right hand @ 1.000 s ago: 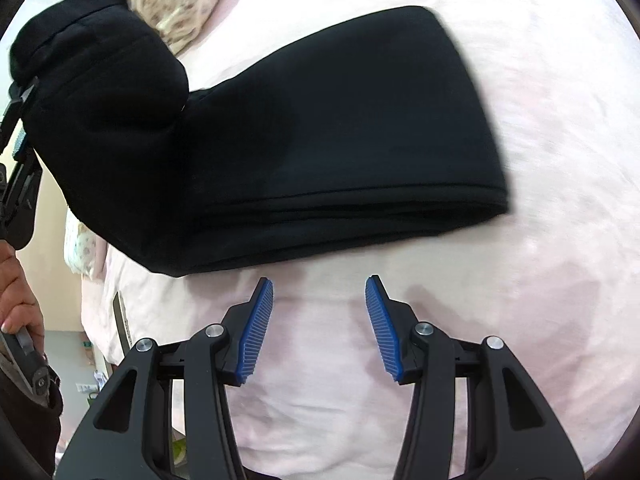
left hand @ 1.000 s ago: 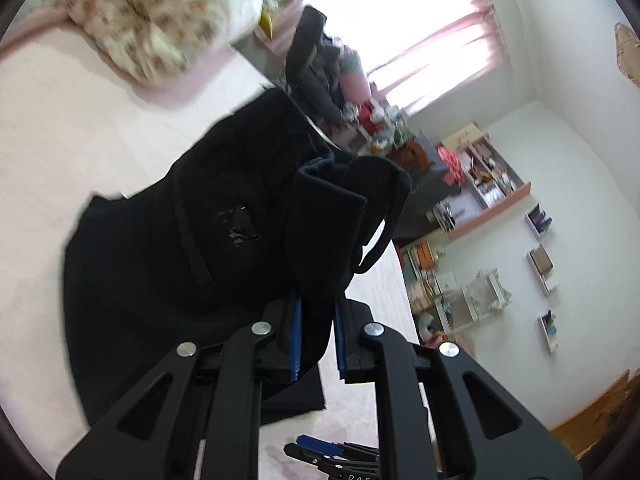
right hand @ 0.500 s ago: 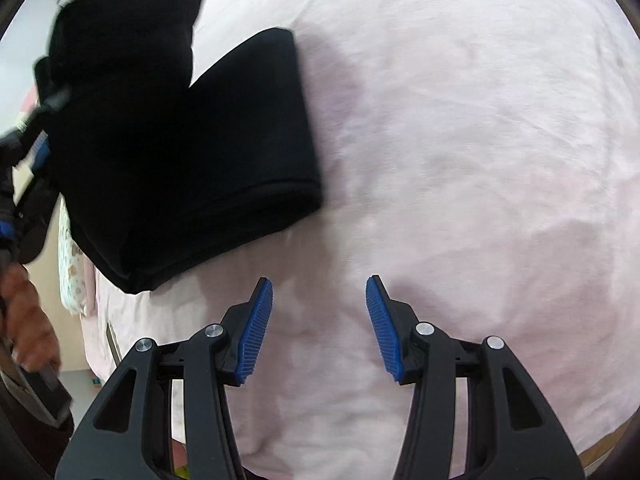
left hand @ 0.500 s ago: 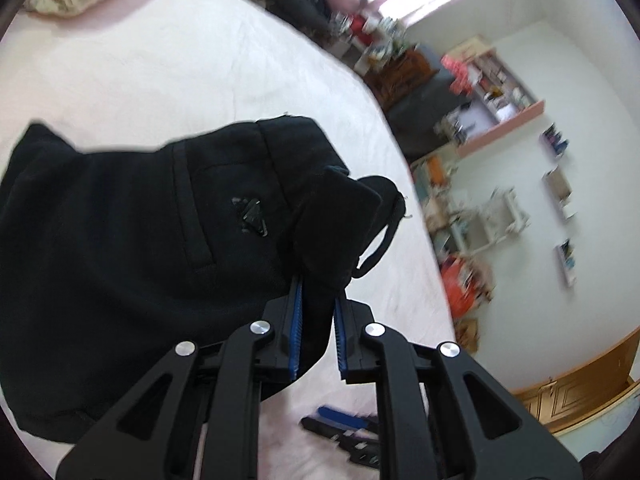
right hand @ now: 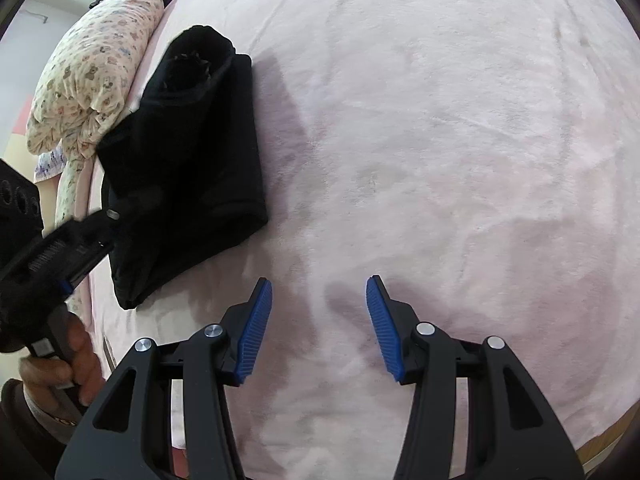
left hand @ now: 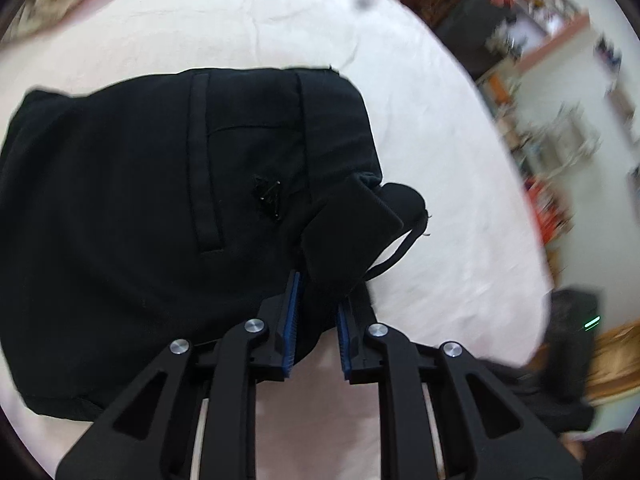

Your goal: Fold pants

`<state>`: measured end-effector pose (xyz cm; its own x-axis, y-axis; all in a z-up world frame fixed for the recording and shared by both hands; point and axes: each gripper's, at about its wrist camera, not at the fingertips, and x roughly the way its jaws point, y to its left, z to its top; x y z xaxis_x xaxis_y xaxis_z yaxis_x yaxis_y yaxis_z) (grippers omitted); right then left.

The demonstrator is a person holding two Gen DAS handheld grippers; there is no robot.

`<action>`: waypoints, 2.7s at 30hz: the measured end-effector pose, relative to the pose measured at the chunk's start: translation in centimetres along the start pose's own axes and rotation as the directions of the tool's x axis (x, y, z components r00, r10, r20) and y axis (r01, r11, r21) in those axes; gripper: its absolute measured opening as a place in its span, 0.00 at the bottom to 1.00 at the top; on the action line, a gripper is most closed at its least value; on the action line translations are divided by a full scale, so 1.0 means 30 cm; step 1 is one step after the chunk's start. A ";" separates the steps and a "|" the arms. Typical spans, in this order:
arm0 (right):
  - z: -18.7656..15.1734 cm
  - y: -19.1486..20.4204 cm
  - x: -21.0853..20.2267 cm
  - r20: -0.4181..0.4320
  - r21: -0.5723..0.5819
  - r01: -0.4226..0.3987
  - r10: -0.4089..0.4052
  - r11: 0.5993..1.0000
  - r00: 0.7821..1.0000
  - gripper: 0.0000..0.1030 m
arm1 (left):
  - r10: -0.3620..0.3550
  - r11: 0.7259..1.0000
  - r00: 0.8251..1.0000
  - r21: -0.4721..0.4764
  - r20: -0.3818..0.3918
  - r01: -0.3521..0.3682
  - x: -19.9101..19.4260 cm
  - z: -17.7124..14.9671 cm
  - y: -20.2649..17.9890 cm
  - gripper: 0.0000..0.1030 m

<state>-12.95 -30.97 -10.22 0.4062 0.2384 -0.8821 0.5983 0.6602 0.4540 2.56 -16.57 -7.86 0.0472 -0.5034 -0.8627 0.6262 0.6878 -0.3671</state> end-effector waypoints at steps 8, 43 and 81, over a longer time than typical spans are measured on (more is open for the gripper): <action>0.029 0.010 -0.035 0.056 -0.005 0.026 -0.026 1.000 0.998 0.50 | 0.036 0.981 0.998 0.191 0.049 -0.045 -0.047 -0.032 -0.166 0.94; 0.162 0.478 0.165 0.143 -0.441 0.156 -0.103 0.884 0.984 0.45 | 0.255 0.950 0.966 -0.193 0.026 -0.246 -0.193 -0.041 0.342 0.98; 0.287 0.444 0.136 0.169 -0.436 0.074 0.000 0.897 0.986 0.46 | 0.233 0.950 0.972 -0.204 -0.045 -0.237 -0.111 0.167 0.535 0.98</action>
<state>2.63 -27.34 -6.68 0.5172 0.1151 -0.8481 0.2653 0.9205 0.2867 16.36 -6.49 -9.14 0.1562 -0.3055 -0.9393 0.4247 0.8794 -0.2153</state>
